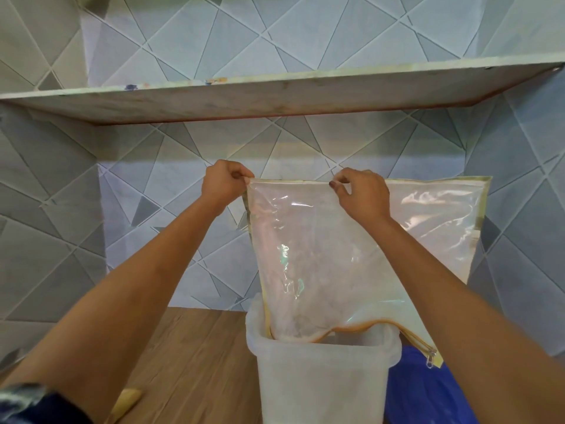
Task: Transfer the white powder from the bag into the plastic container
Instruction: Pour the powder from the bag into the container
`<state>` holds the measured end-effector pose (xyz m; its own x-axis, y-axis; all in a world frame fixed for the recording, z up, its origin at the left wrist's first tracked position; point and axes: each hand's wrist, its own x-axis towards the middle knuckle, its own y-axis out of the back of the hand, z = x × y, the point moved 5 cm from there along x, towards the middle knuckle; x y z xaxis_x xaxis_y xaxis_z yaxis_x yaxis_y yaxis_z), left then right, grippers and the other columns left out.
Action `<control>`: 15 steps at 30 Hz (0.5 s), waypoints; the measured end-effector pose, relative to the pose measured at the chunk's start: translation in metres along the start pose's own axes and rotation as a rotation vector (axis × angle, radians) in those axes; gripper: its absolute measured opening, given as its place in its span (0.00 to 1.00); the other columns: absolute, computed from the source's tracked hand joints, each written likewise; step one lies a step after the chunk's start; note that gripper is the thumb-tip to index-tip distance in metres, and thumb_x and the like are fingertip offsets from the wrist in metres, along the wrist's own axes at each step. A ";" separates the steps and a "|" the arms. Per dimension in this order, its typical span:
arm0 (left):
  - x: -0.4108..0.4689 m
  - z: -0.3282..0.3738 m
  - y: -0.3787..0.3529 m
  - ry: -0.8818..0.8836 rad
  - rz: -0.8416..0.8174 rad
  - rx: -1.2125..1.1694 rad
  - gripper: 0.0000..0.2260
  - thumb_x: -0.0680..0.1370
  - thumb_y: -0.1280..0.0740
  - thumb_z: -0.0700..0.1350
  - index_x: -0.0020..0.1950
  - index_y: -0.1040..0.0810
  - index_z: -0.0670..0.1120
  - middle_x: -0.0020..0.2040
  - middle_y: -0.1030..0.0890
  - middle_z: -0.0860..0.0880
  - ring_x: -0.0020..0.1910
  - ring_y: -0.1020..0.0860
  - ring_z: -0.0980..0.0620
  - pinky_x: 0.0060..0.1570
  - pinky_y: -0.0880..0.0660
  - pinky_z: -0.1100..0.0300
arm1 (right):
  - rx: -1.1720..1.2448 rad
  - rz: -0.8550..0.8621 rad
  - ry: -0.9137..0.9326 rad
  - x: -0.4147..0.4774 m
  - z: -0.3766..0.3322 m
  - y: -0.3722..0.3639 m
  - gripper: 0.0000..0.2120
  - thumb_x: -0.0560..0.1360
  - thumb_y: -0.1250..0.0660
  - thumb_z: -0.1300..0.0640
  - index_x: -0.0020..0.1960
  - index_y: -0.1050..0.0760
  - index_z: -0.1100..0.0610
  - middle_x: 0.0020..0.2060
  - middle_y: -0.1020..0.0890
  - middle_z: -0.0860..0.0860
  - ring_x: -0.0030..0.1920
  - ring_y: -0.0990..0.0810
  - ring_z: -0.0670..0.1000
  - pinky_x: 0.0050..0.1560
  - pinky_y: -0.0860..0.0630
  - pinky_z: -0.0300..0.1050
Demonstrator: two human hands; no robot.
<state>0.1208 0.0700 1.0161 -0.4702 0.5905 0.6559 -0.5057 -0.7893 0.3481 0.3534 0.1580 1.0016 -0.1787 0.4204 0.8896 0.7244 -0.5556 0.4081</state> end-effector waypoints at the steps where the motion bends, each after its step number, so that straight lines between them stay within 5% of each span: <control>1: 0.000 0.000 0.000 -0.011 -0.028 0.021 0.07 0.74 0.33 0.33 0.48 0.18 0.41 0.45 0.19 0.43 0.45 0.21 0.47 0.54 0.21 0.52 | 0.023 0.002 -0.028 0.001 -0.001 0.000 0.11 0.77 0.36 0.52 0.54 0.20 0.57 0.48 0.16 0.55 0.52 0.22 0.56 0.56 0.29 0.48; 5: -0.001 -0.002 -0.001 -0.057 -0.085 0.064 0.08 0.75 0.34 0.32 0.50 0.18 0.39 0.50 0.18 0.40 0.47 0.21 0.47 0.54 0.22 0.54 | 0.121 -0.018 -0.132 0.004 0.001 -0.004 0.07 0.75 0.33 0.55 0.49 0.18 0.57 0.47 0.15 0.54 0.51 0.21 0.56 0.56 0.26 0.49; 8: 0.001 0.000 0.001 -0.121 0.010 0.109 0.14 0.77 0.37 0.36 0.62 0.24 0.42 0.60 0.21 0.41 0.58 0.22 0.44 0.61 0.26 0.53 | 0.134 -0.004 -0.143 0.006 0.000 -0.004 0.08 0.75 0.34 0.56 0.50 0.18 0.58 0.47 0.15 0.55 0.50 0.20 0.57 0.57 0.26 0.49; 12: -0.018 0.021 0.012 -0.435 0.356 0.140 0.32 0.74 0.39 0.38 0.76 0.46 0.44 0.78 0.47 0.48 0.77 0.46 0.46 0.75 0.47 0.51 | 0.115 0.053 -0.113 0.006 0.001 -0.002 0.08 0.76 0.34 0.58 0.49 0.18 0.59 0.45 0.15 0.56 0.47 0.20 0.58 0.56 0.26 0.50; 13: -0.022 0.023 0.005 -0.535 0.329 0.213 0.33 0.73 0.40 0.39 0.77 0.48 0.43 0.77 0.51 0.49 0.77 0.49 0.46 0.75 0.50 0.50 | 0.110 0.063 -0.110 0.006 0.002 -0.002 0.07 0.75 0.34 0.59 0.48 0.18 0.59 0.45 0.15 0.56 0.47 0.20 0.58 0.56 0.26 0.50; 15: -0.022 0.021 -0.023 -0.601 -0.055 0.366 0.33 0.70 0.43 0.44 0.76 0.45 0.45 0.77 0.47 0.47 0.77 0.46 0.47 0.76 0.52 0.51 | 0.107 0.081 -0.114 0.005 0.003 -0.002 0.07 0.75 0.35 0.60 0.48 0.18 0.59 0.45 0.15 0.56 0.47 0.20 0.58 0.56 0.27 0.50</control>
<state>0.1583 0.0718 1.0080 0.0831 0.5194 0.8505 -0.1923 -0.8290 0.5251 0.3531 0.1631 1.0051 -0.0444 0.4590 0.8873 0.8014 -0.5140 0.3060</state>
